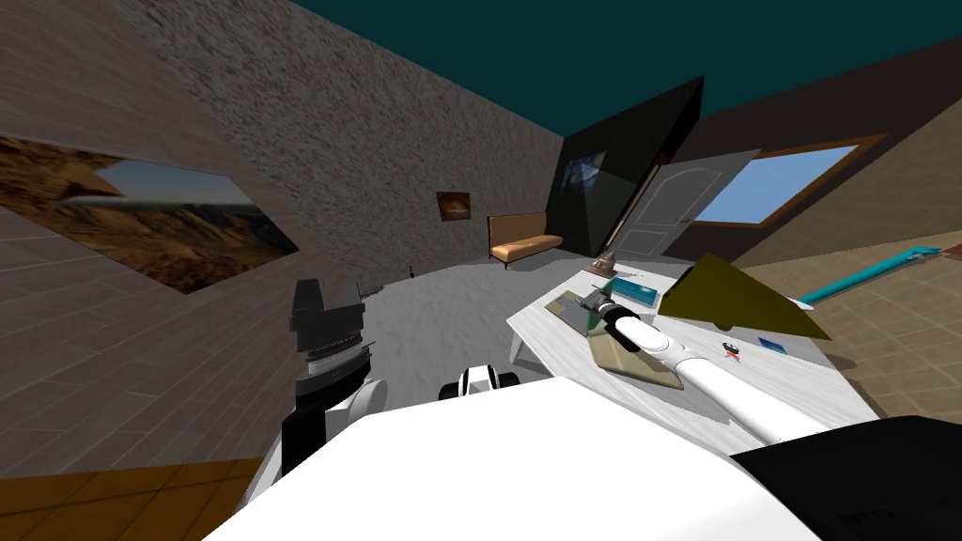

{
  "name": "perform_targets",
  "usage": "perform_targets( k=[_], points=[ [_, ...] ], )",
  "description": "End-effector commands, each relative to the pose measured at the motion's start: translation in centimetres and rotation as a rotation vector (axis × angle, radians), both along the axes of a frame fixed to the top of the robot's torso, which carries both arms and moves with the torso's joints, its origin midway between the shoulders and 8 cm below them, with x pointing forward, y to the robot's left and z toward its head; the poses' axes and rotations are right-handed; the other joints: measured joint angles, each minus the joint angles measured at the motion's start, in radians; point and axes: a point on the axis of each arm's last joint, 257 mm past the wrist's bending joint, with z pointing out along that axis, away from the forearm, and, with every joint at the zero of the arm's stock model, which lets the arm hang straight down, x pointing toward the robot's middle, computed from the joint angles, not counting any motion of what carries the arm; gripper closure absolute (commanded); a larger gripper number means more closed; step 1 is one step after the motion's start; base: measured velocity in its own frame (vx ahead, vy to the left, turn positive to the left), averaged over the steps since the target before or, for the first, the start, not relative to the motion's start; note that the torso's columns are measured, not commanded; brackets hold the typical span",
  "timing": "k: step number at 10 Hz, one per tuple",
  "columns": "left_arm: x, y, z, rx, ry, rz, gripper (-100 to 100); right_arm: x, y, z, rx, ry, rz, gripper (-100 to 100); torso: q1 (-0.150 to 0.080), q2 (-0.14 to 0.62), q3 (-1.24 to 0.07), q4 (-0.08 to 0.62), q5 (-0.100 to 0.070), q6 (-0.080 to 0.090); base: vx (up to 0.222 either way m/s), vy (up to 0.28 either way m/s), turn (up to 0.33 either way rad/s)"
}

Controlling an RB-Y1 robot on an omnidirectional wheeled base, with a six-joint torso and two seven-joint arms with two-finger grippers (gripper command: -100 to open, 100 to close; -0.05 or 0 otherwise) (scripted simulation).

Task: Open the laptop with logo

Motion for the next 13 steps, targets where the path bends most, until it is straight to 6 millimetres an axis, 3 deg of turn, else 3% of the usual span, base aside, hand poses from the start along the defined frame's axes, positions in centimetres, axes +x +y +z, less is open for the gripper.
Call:
perform_targets(
  k=[1, 6, 11, 13],
  points=[
    [0.0, 0.0, 0.0, 0.000, 0.000, 0.000, 0, 0.6, 1.0, 0.1, 0.025, 0.014, 0.030, -100, 0.002, -0.003, -0.002, -0.001, 0.001, 0.000, -0.131, -0.093, 0.227],
    [0.0, 0.0, 0.0, 0.000, 0.000, 0.000, 0, 1.4, 2.4, -0.2, 0.075, 0.028, 0.062, -100, 0.001, -0.001, -0.002, -0.001, 0.001, -0.002, -0.133, -0.085, 0.131],
    [0.0, 0.0, 0.0, 0.000, 0.000, 0.000, 0, 1.4, 2.1, 0.2, 0.048, 0.031, 0.065, -100, 0.002, -0.004, -0.003, -0.001, 0.001, -0.001, -0.008, -0.002, -0.010],
    [0.0, 0.0, 0.0, 0.000, 0.000, 0.000, 0, 1.9, 3.0, 0.2, 0.097, 0.035, 0.081, -100, -0.001, 0.002, 0.001, 0.000, 0.000, -0.001, -0.087, -0.036, 0.138]
  ],
)
